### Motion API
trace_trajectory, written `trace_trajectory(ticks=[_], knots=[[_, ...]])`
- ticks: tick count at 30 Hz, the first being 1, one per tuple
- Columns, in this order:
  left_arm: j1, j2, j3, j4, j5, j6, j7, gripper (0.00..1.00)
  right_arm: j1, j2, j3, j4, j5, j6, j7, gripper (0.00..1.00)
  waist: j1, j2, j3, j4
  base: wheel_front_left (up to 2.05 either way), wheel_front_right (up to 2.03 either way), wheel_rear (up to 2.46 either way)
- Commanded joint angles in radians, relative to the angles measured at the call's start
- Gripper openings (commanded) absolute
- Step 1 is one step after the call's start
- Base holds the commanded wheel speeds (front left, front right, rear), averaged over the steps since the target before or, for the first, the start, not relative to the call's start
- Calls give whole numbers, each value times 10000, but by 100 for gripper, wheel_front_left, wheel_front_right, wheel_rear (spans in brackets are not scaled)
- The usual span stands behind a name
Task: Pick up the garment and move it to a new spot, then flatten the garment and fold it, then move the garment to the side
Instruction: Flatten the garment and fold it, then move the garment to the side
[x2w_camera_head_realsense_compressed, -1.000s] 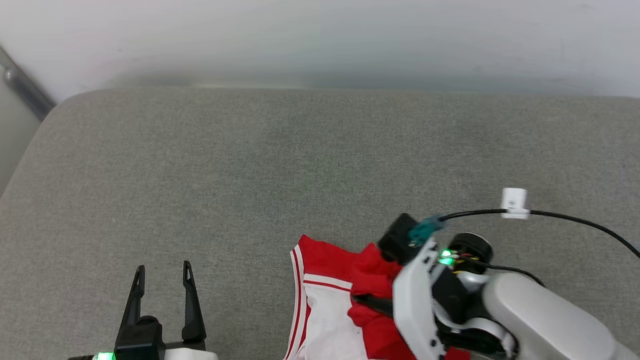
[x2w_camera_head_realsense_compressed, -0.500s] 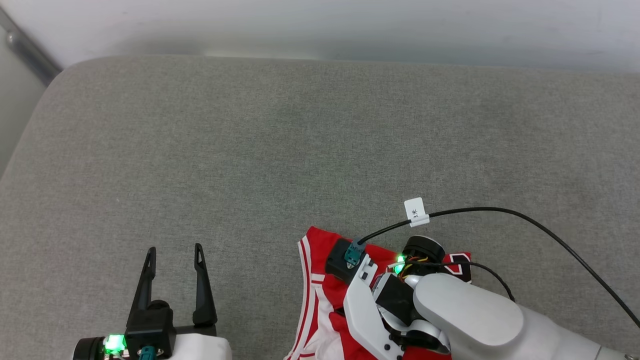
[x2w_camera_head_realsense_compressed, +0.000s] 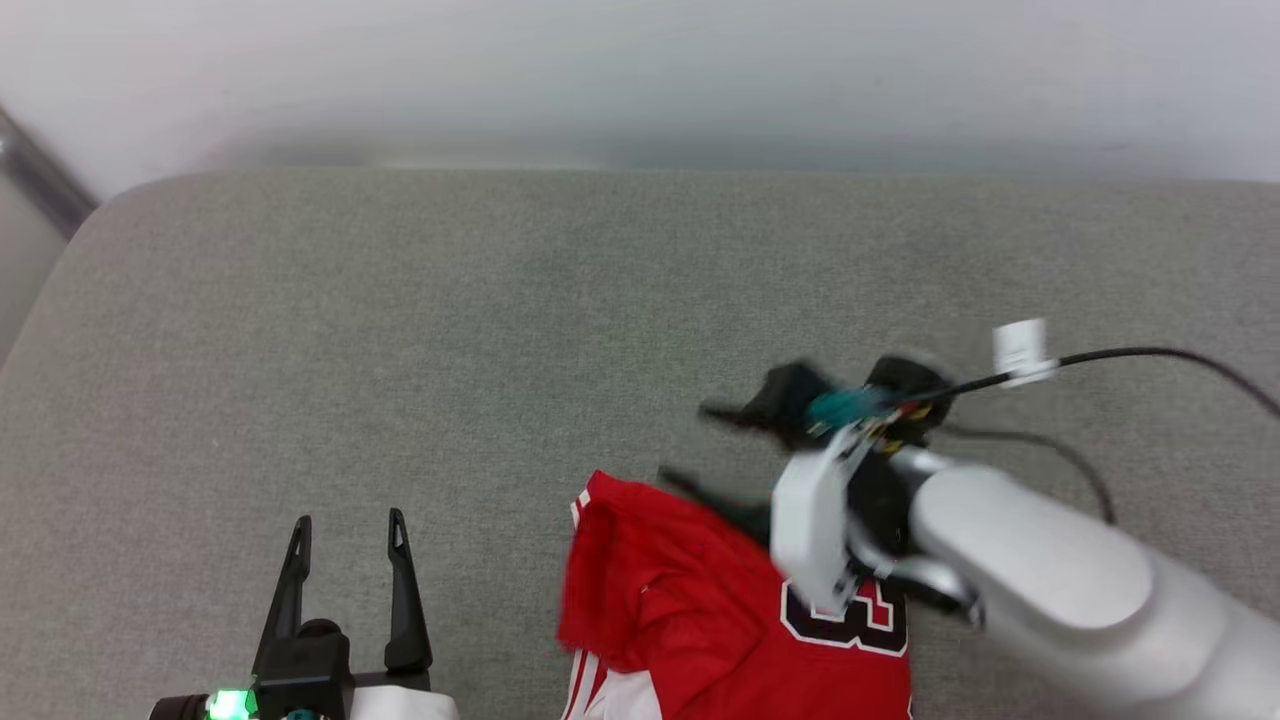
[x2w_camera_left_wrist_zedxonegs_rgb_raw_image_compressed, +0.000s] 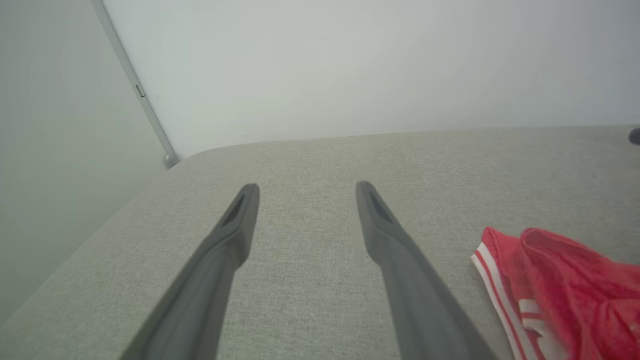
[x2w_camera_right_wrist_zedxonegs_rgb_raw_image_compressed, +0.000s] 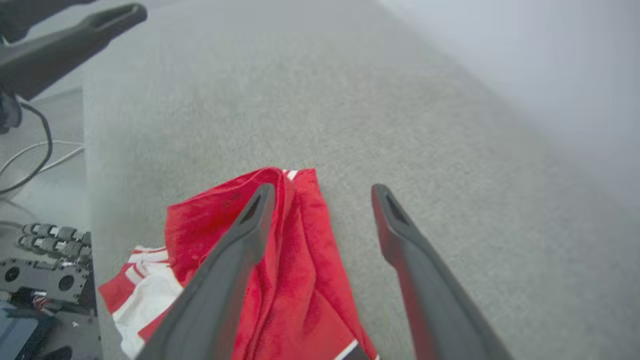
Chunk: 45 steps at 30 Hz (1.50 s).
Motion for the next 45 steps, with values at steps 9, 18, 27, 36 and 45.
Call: trace_trajectory(ticks=[9, 18, 27, 36, 45], knots=[[486, 59, 77, -181, -9, 111, -22, 100, 1542, -49, -5183, 895, -3078, -8, -3783, 100, -1, 0, -504, -444, 0, 0, 0], [734, 101, 152, -179, -59, 35, -22, 100, 4867, 1249, -10297, -782, -6141, -8, -4330, 100, -1, 0, -751, -661, 0, 0, 0], [989, 169, 202, -139, -83, -63, -22, 100, 7854, 2526, -11997, -2785, -6999, -6, -4322, 100, -1, 0, -997, -800, 0, 0, 0], [1023, 175, 194, -204, -130, -233, -22, 100, 9697, 3119, -12457, -3578, -6809, -8, -4323, 100, -1, 0, -1148, -713, 0, 0, 0], [1089, 159, 241, -188, -123, -320, -22, 100, 9392, 3164, -12395, -4084, -6581, -6, -4324, 100, -1, 0, -1210, -725, 0, 0, 0]])
